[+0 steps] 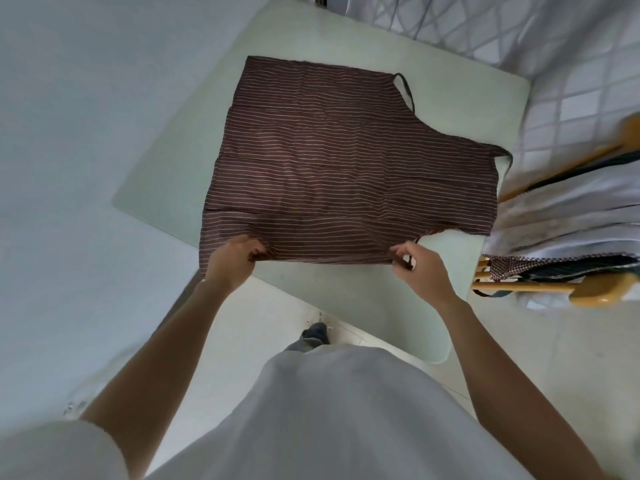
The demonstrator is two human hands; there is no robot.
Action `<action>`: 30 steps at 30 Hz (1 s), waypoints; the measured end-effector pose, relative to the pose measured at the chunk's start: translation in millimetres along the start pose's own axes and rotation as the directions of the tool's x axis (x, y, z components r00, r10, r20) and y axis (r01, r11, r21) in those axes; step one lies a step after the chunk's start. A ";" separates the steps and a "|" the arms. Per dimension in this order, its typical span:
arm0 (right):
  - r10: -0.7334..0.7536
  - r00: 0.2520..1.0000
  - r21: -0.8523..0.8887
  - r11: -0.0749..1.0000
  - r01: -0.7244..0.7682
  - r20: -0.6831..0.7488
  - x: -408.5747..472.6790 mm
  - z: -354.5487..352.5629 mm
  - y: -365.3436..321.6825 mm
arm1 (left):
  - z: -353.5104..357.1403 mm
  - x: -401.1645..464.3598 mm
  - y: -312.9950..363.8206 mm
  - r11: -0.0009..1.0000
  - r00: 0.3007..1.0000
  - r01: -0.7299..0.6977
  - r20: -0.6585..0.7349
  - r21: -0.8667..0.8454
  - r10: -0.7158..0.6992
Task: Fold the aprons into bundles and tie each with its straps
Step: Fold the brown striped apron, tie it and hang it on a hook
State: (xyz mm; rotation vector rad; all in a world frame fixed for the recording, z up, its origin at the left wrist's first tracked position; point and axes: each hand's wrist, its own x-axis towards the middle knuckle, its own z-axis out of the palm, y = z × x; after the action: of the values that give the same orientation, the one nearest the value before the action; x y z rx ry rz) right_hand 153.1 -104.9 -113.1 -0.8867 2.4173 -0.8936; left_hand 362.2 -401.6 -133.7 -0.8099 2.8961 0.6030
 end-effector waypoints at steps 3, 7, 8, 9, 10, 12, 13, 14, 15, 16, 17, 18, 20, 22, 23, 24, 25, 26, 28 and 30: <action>0.034 0.997 -0.010 0.999 -0.033 0.069 -22.8 10.3 11.0 | 0.5 -20.5 -5.0 0.999 0.994 0.030 -0.106 -0.038 -0.034; 0.018 0.996 -0.092 0.996 -0.009 0.089 -44.5 18.6 16.5 | 1.7 -50.9 -8.1 0.999 0.992 0.037 -0.116 -0.029 -0.040; 0.017 0.996 -0.108 0.994 -0.008 0.087 -47.6 18.4 15.2 | 1.3 -57.1 -7.9 0.998 0.993 0.058 -0.100 -0.034 -0.061; 0.020 0.996 -0.122 0.993 -0.009 0.086 -50.0 17.7 13.1 | 1.3 -61.7 -8.3 0.995 0.993 0.087 -0.078 -0.046 -0.091; 0.011 0.996 -0.137 0.991 0.001 0.088 -52.8 16.9 10.3 | 0.9 -68.8 -8.4 0.991 0.991 0.121 -0.055 -0.050 -0.124; -0.009 0.996 -0.135 0.991 0.021 0.091 -56.5 13.7 6.0 | -0.2 -77.4 -8.4 0.985 0.985 0.167 -0.038 -0.042 -0.168; -0.021 0.996 -0.116 0.993 0.031 0.090 -57.5 11.7 4.2 | -1.7 -81.0 -8.1 0.983 0.982 0.180 -0.048 -0.038 -0.182; -0.033 0.996 -0.091 0.995 0.040 0.079 -56.9 8.6 2.2 | -4.1 -82.9 -7.8 0.982 0.980 0.187 -0.065 -0.037 -0.189; -0.044 0.997 -0.063 0.997 0.048 0.060 -54.1 4.5 -0.9 | -7.8 -82.3 -7.0 0.982 0.978 0.184 -0.092 -0.040 -0.187; -0.061 0.998 -0.048 0.997 0.062 0.032 -49.4 -0.2 -4.9 | -13.1 -79.8 -5.7 0.985 0.976 0.169 -0.131 -0.042 -0.173; -0.082 0.997 -0.042 0.996 0.082 -0.004 -42.9 -5.6 -10.2 | -19.9 -74.8 -4.5 0.990 0.972 0.137 -0.186 -0.040 -0.142; -0.109 0.993 -0.047 0.993 0.107 -0.046 -35.8 -10.8 -15.3 | -27.2 -68.8 -3.1 0.996 0.964 0.090 -0.248 -0.029 -0.094; -0.147 0.980 -0.059 0.988 0.140 -0.137 -16.0 -21.9 -25.8 | -43.5 -49.1 -1.8 1.000 0.930 -0.002 -0.367 0.019 0.009; -0.160 0.967 -0.077 0.986 0.147 -0.200 5.9 -31.0 -35.5 | -58.0 -24.2 -2.0 0.997 0.898 -0.027 -0.437 0.073 0.057; -0.159 0.961 -0.096 0.985 0.140 -0.227 20.7 -35.8 -39.8 | -64.5 -6.9 -2.3 0.996 0.889 -0.023 -0.454 0.087 0.060; -0.162 0.957 -0.125 0.983 0.135 -0.242 31.9 -39.0 -43.4 | -68.9 5.5 -2.4 0.995 0.883 -0.019 -0.465 0.094 0.061; -0.163 0.953 -0.156 0.980 0.126 -0.254 47.8 -42.5 -46.5 | -73.8 23.3 -3.1 0.995 0.882 -0.023 -0.466 0.100 0.067; -0.158 0.953 -0.181 0.977 0.113 -0.257 61.0 -45.1 -47.9 | -77.4 37.2 -3.6 0.995 0.883 -0.027 -0.464 0.098 0.070; -0.147 0.951 -0.211 0.973 0.091 -0.271 94.2 -52.2 -52.0 | -87.7 73.7 -5.7 0.993 0.887 -0.052 -0.451 0.108 0.095; -0.125 0.946 -0.235 0.971 0.054 -0.300 131.0 -62.2 -56.1 | -98.9 117.0 -11.6 0.985 0.884 -0.115 -0.440 0.131 0.162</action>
State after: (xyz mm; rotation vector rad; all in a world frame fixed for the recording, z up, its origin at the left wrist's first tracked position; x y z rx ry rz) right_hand 48.4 -201.3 -50.5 -1.0084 2.8162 -0.8613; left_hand 271.1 -505.8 -67.1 -0.8265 3.3957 0.3005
